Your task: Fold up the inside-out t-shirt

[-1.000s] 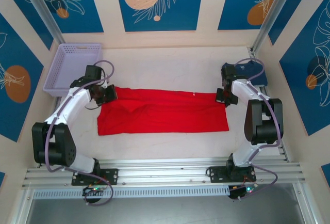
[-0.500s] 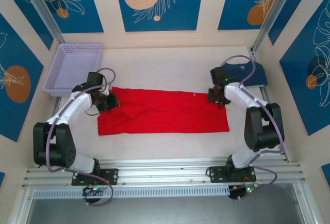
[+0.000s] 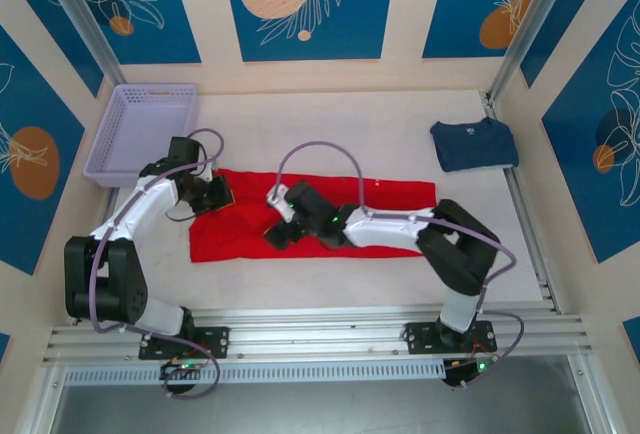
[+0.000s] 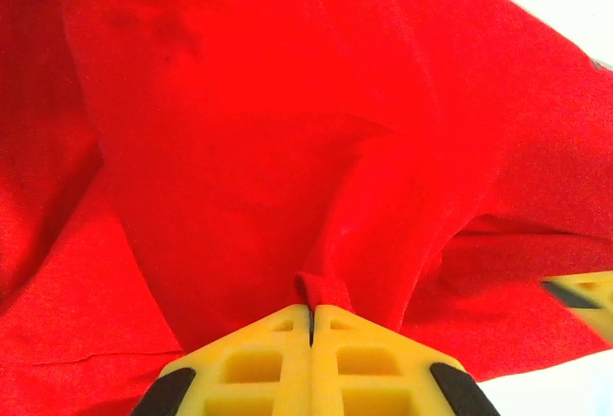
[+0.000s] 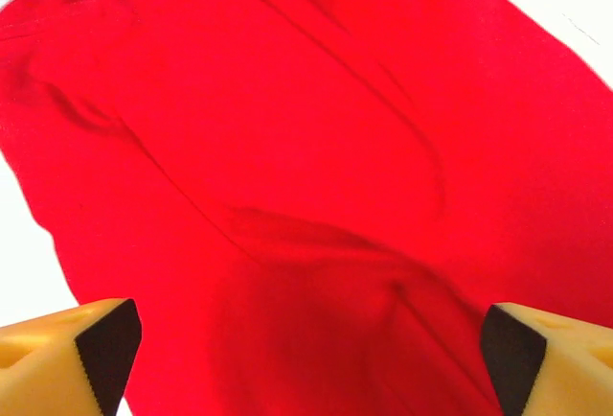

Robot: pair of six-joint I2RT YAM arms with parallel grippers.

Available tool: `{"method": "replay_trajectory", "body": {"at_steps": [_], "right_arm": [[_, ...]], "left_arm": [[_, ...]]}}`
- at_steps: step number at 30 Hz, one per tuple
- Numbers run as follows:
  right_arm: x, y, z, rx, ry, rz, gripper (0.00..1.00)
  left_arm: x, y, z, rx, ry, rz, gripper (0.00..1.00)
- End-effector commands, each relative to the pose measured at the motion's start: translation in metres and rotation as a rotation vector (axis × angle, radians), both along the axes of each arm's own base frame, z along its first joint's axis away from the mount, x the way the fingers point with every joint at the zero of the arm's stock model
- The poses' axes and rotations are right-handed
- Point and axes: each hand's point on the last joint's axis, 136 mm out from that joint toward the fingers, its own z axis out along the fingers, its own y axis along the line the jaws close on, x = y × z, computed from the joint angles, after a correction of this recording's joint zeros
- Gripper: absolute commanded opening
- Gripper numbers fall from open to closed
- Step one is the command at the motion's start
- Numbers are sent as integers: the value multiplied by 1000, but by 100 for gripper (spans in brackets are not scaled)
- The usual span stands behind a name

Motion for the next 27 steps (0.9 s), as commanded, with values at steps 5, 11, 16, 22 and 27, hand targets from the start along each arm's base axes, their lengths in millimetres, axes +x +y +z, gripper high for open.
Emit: {"method": "replay_trajectory", "body": {"at_steps": [5, 11, 16, 22, 27], "right_arm": [[25, 65, 37, 92, -433, -22, 97], [36, 81, 34, 71, -544, -77, 98], [45, 90, 31, 50, -610, -121, 98], [59, 87, 28, 2, -656, -212, 97], [61, 62, 40, -30, -694, -291, 95]], "left_arm": [[4, -2, 5, -27, -3, 1, 0], [4, -2, 5, -28, -3, 0, 0], [3, -2, 6, -31, -8, 1, 0], [4, -1, 7, -23, -13, 7, 0], [5, 1, 6, -15, -10, 18, 0]]}}
